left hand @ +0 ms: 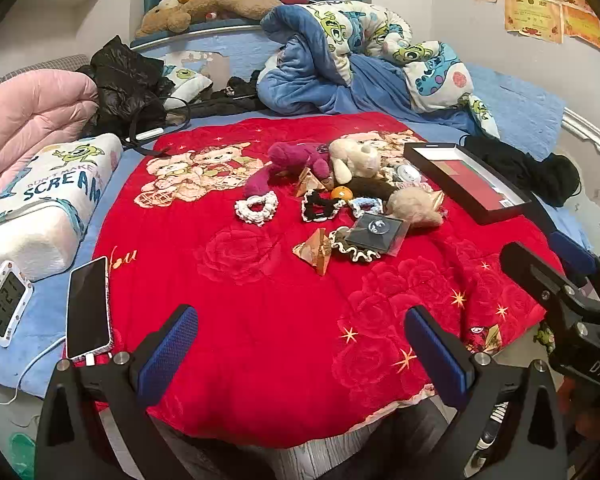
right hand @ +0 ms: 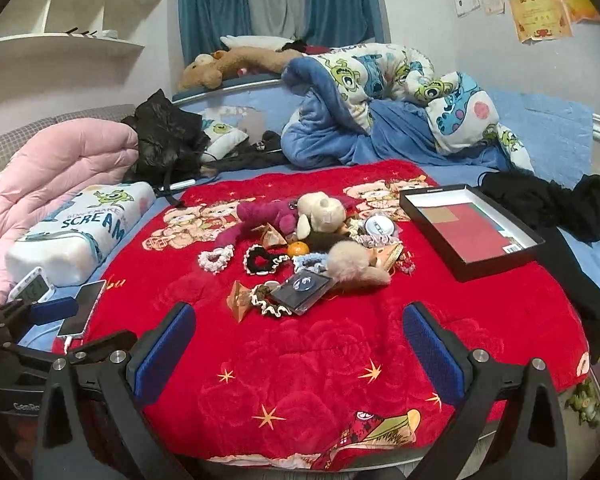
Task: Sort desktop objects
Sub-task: 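Move both tools toward the pile of items on the red blanket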
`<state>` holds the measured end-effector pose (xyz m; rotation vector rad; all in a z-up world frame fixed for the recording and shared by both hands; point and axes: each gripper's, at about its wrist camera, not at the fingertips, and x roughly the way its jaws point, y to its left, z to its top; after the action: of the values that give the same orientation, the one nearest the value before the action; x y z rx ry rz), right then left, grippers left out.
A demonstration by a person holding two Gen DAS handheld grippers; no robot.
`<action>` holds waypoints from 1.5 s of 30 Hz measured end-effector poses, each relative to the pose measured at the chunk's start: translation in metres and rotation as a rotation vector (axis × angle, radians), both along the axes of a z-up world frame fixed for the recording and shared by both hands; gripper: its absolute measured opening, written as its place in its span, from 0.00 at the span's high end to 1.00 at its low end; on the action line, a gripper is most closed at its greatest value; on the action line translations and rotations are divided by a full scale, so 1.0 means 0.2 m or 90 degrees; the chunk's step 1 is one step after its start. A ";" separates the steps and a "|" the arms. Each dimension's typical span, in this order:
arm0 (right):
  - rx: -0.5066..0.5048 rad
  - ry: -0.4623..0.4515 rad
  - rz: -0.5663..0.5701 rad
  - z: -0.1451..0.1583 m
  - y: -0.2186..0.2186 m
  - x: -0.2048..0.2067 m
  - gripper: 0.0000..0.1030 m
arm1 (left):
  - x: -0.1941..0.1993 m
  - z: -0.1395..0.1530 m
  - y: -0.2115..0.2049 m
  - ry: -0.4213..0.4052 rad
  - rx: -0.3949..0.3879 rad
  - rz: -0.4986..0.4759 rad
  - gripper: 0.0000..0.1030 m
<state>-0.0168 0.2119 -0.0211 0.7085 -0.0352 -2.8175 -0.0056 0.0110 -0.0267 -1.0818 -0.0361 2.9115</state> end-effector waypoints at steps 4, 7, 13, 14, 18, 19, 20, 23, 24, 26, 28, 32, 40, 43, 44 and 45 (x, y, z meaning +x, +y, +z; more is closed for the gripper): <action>-0.005 -0.003 -0.004 0.00 0.00 0.00 0.00 | 0.00 0.00 -0.01 -0.004 0.003 0.003 0.00; -0.021 -0.008 0.008 0.00 0.01 0.00 0.00 | -0.01 -0.01 -0.02 -0.011 -0.002 0.012 0.00; -0.010 -0.004 0.012 0.00 0.00 -0.01 0.00 | -0.02 -0.02 -0.04 -0.018 -0.001 0.019 0.00; -0.014 -0.007 0.013 -0.01 0.00 -0.01 0.00 | -0.02 -0.02 -0.04 -0.019 -0.002 0.020 0.00; -0.003 -0.017 0.012 -0.02 -0.01 -0.02 0.00 | -0.02 -0.03 -0.04 -0.023 -0.004 0.018 0.00; -0.004 -0.018 0.010 -0.02 -0.01 -0.02 0.00 | -0.02 -0.03 -0.04 -0.024 -0.005 0.019 0.00; -0.005 -0.020 0.008 -0.02 -0.01 -0.02 0.00 | -0.02 -0.03 -0.04 -0.023 -0.009 0.020 0.00; -0.007 -0.026 0.007 -0.03 -0.01 -0.03 0.00 | -0.01 -0.03 -0.03 -0.020 -0.018 0.019 0.00; -0.009 -0.029 0.011 -0.03 -0.01 -0.04 0.00 | -0.01 -0.03 -0.03 -0.020 -0.018 0.019 0.00; -0.014 -0.032 0.022 -0.03 -0.01 -0.04 0.00 | -0.01 -0.03 -0.03 -0.021 -0.014 0.020 0.00; -0.013 -0.031 0.023 -0.03 -0.02 -0.04 0.00 | -0.01 -0.03 -0.04 -0.022 -0.014 0.021 0.00; -0.004 -0.028 0.021 -0.03 -0.04 -0.03 0.00 | 0.00 -0.04 -0.04 -0.021 -0.015 0.022 0.00; -0.004 -0.028 -0.001 -0.04 -0.01 -0.05 0.00 | -0.03 -0.05 -0.04 -0.026 -0.007 0.019 0.00; -0.007 -0.035 -0.004 -0.05 0.00 -0.07 0.00 | -0.06 -0.07 -0.03 -0.031 0.002 0.015 0.00; -0.009 -0.039 -0.005 -0.06 0.01 -0.08 0.00 | -0.08 -0.08 -0.03 -0.033 0.001 0.014 0.00; -0.013 -0.044 -0.007 -0.06 0.02 -0.10 0.00 | -0.09 -0.09 -0.02 -0.036 0.000 0.014 0.00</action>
<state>-0.0361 0.2160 -0.0337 0.8031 -0.0796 -2.7974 -0.0231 0.0068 -0.0440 -1.1699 -0.0502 2.8997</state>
